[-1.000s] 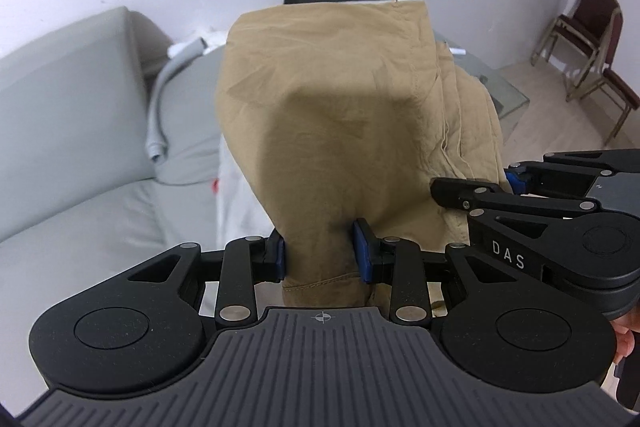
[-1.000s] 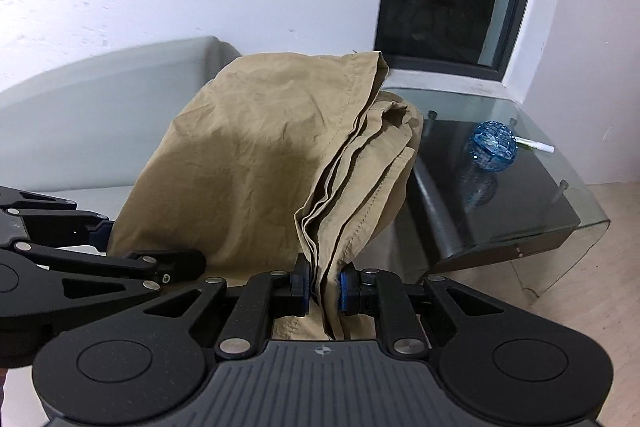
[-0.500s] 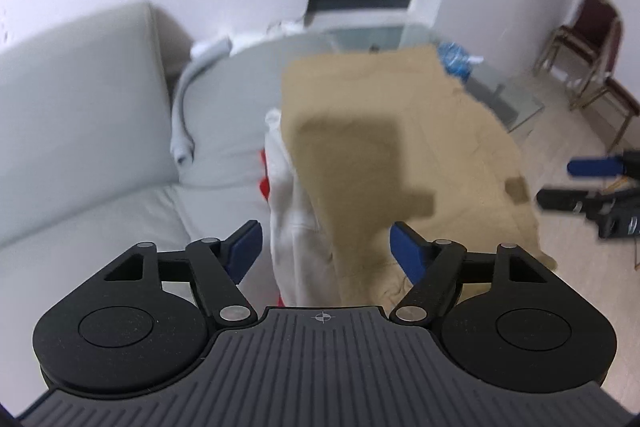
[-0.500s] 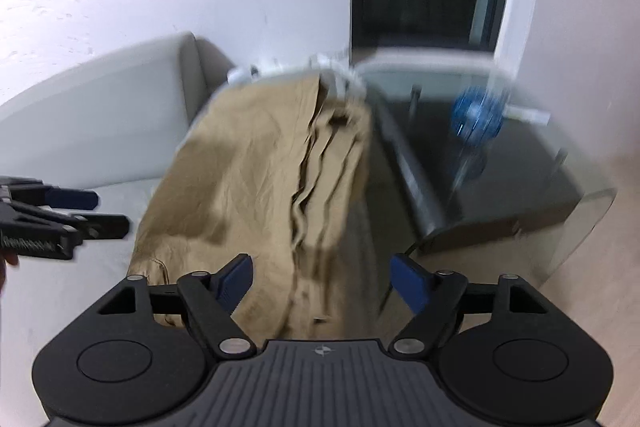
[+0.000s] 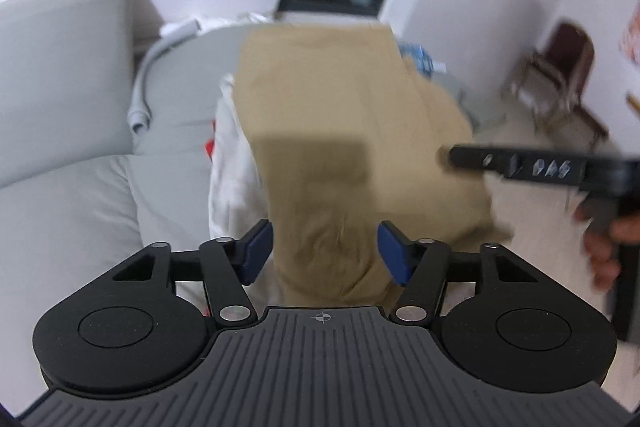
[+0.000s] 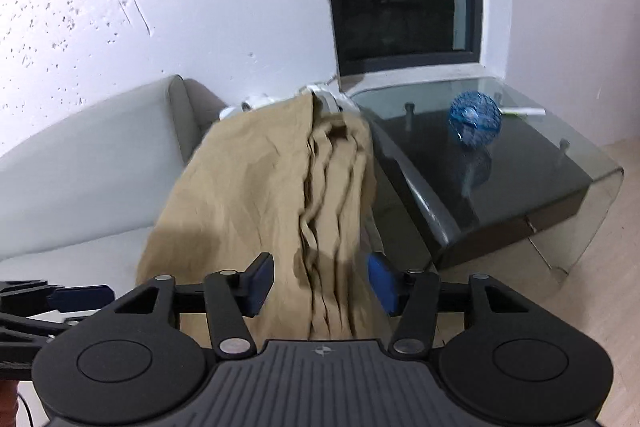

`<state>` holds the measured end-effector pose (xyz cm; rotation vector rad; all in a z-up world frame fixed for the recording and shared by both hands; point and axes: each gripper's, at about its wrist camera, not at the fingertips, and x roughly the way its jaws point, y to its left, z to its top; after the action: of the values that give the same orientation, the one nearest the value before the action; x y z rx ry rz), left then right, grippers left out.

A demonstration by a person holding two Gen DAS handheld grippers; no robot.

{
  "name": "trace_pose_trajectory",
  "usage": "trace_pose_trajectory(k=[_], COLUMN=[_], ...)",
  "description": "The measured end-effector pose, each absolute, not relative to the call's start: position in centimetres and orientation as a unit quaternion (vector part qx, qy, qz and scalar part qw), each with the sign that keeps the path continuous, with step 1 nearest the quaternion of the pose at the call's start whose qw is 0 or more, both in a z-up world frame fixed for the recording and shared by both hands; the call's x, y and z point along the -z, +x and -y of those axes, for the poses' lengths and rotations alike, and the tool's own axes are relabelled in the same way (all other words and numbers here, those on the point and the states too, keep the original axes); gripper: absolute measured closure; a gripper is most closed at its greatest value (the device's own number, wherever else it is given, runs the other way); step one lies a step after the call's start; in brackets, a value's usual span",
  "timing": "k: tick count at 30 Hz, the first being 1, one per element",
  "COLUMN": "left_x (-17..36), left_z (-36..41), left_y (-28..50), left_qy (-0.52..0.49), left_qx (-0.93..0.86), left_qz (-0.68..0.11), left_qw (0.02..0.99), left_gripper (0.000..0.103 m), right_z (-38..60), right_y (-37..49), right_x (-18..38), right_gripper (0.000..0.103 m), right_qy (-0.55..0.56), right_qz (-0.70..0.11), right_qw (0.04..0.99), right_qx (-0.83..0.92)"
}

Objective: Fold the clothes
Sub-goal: 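Carry the pants with both grippers onto the stack of red and white clothes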

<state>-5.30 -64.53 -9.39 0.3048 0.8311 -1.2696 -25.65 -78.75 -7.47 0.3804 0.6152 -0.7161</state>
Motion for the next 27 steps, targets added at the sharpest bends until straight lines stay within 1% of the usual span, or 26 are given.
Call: trace_pose_trajectory(k=[1, 2, 3, 4, 5, 8, 10, 13, 16, 17, 18, 19, 20, 22, 23, 24, 25, 26, 27], left_x=[9.9, 10.1, 10.4, 10.7, 11.0, 10.6, 9.1, 6.4, 6.7, 7.4, 8.1, 9.3, 9.9, 9.3, 9.0, 8.2, 6.9, 6.5, 6.0], left_z=[65.0, 65.1, 65.3, 65.8, 66.1, 66.8, 66.5, 66.1, 66.2, 66.3, 66.4, 66.4, 66.2, 64.2, 63.4, 62.3, 60.9, 60.5, 60.6], left_y=[-5.1, -5.0, -4.9, -4.8, -4.8, -4.1, -3.8, -2.9, -1.7, -1.4, -1.1, -1.0, -1.0, -1.2, -1.3, -1.3, -1.6, -1.6, -1.8], left_qy=[0.130, 0.125, 0.121, 0.122, 0.125, 0.129, 0.127, 0.131, 0.133, 0.137, 0.140, 0.155, 0.164, 0.143, 0.130, 0.101, 0.062, 0.049, 0.047], left_qx=[0.570, 0.569, 0.569, 0.568, 0.569, 0.567, 0.571, 0.572, 0.560, 0.553, 0.545, 0.533, 0.526, 0.529, 0.534, 0.551, 0.582, 0.594, 0.601], left_qz=[-0.385, -0.388, -0.393, -0.398, -0.400, -0.413, -0.407, -0.393, -0.408, -0.419, -0.429, -0.442, -0.447, -0.430, -0.420, -0.401, -0.363, -0.346, -0.328], left_qw=[0.714, 0.714, 0.712, 0.709, 0.708, 0.701, 0.701, 0.708, 0.709, 0.708, 0.706, 0.704, 0.704, 0.717, 0.722, 0.725, 0.725, 0.725, 0.727], left_gripper=[0.046, 0.051, 0.053, 0.060, 0.072, 0.088, 0.093, 0.093, 0.090, 0.086, 0.081, 0.071, 0.064, 0.055, 0.055, 0.055, 0.055, 0.057, 0.061], right_z=[78.7, 78.7, 79.1, 79.4, 79.9, 79.8, 79.4, 78.7, 78.4, 78.4, 78.5, 78.6, 78.5, 78.2, 77.9, 77.7, 77.5, 77.2, 77.0], right_y=[-25.6, -25.5, -25.5, -25.5, -25.3, -24.6, -24.4, -24.4, -23.6, -23.1, -22.8, -22.6, -22.9, -23.8, -24.3, -24.9, -25.4, -25.5, -25.6], right_x=[8.0, 8.3, 8.9, 9.5, 10.0, 9.6, 8.0, 5.6, 5.5, 6.6, 7.4, 8.3, 8.6, 8.2, 7.6, 6.9, 6.3, 5.6, 5.0], right_gripper=[0.051, 0.051, 0.055, 0.057, 0.073, 0.082, 0.087, 0.088, 0.087, 0.085, 0.079, 0.075, 0.073, 0.064, 0.054, 0.052, 0.051, 0.052, 0.058], right_qy=[0.169, 0.166, 0.180, 0.194, 0.216, 0.227, 0.235, 0.252, 0.266, 0.266, 0.269, 0.272, 0.270, 0.254, 0.240, 0.226, 0.212, 0.191, 0.170], right_qz=[-0.306, -0.310, -0.315, -0.321, -0.327, -0.333, -0.326, -0.314, -0.320, -0.337, -0.348, -0.358, -0.356, -0.344, -0.335, -0.326, -0.317, -0.293, -0.271], right_qw=[0.868, 0.866, 0.863, 0.859, 0.855, 0.848, 0.848, 0.853, 0.850, 0.843, 0.836, 0.830, 0.829, 0.835, 0.840, 0.846, 0.851, 0.865, 0.877], right_qx=[0.352, 0.357, 0.352, 0.348, 0.339, 0.345, 0.344, 0.331, 0.324, 0.324, 0.327, 0.330, 0.336, 0.347, 0.352, 0.357, 0.361, 0.360, 0.358])
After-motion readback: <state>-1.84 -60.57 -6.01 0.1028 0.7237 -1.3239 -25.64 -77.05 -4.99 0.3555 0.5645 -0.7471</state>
